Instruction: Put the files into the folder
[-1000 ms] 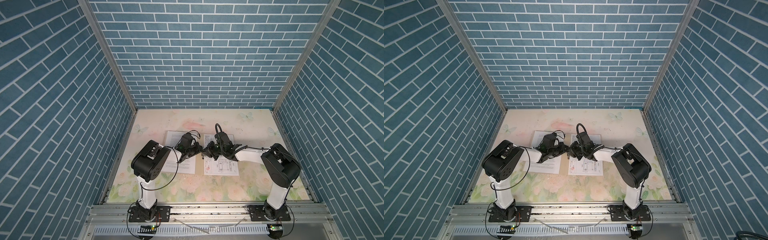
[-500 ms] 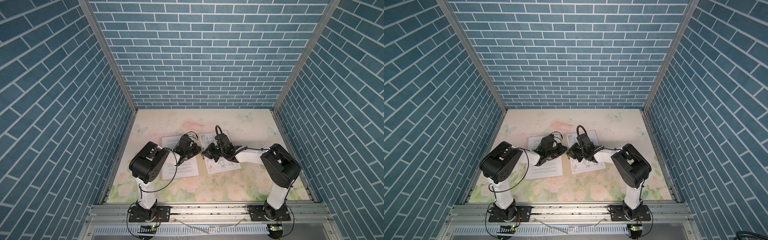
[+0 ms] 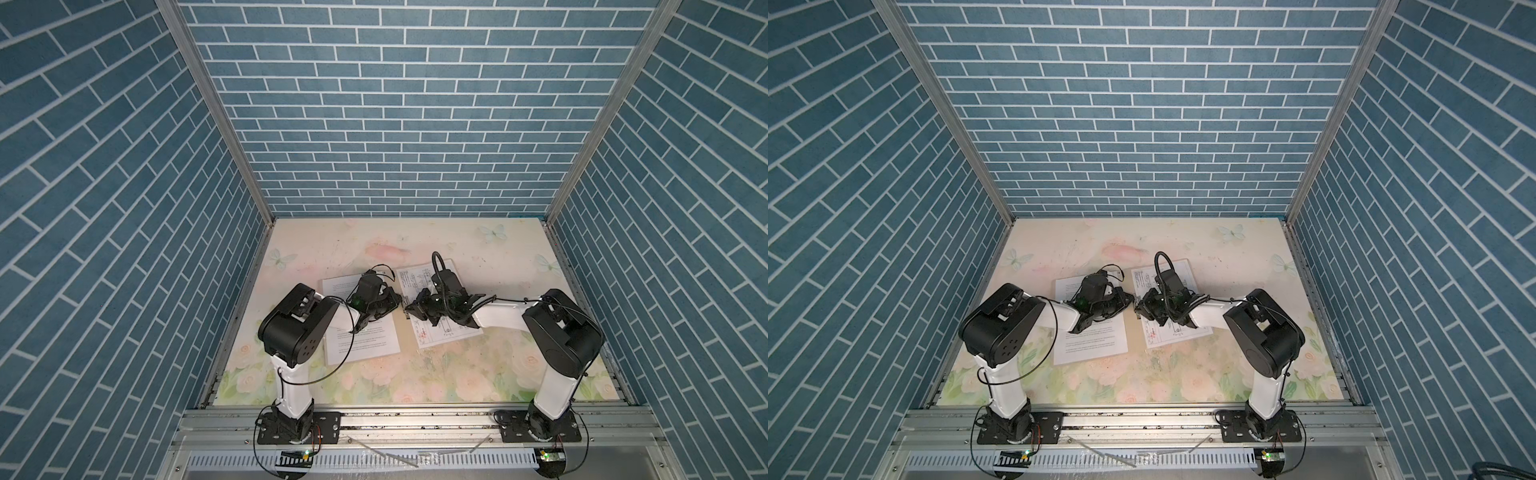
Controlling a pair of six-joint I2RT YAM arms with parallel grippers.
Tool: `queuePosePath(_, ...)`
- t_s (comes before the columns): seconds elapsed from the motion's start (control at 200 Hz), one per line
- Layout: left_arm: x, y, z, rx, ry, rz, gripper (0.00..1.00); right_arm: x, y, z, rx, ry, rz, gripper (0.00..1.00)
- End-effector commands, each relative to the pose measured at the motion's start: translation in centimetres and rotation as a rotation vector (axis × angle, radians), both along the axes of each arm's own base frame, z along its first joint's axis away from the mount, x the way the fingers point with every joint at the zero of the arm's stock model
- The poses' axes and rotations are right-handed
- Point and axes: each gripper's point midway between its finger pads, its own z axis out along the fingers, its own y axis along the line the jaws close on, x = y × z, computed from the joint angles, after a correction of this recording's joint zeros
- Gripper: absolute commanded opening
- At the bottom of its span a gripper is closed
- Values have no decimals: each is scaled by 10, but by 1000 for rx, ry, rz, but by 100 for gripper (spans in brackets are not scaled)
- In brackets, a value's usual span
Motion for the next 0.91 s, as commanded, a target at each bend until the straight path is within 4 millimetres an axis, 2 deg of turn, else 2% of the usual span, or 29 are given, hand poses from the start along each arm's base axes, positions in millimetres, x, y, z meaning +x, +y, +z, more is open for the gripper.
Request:
queuePosePath(0.0,-27,14,-45,104,144,-22,11,-15,-26,-28,-132,-8,34,3)
queuePosePath(0.135,-28,14,-47,116,148,-34,11,-14,-33,-34,-154,-32,47,2)
queuePosePath(0.73,-26,8,-55,129,174,-71,11,-20,-84,-90,-394,-51,109,0)
queuePosePath(0.9,-25,8,-55,123,173,-76,11,-19,-93,-97,-437,-61,111,0)
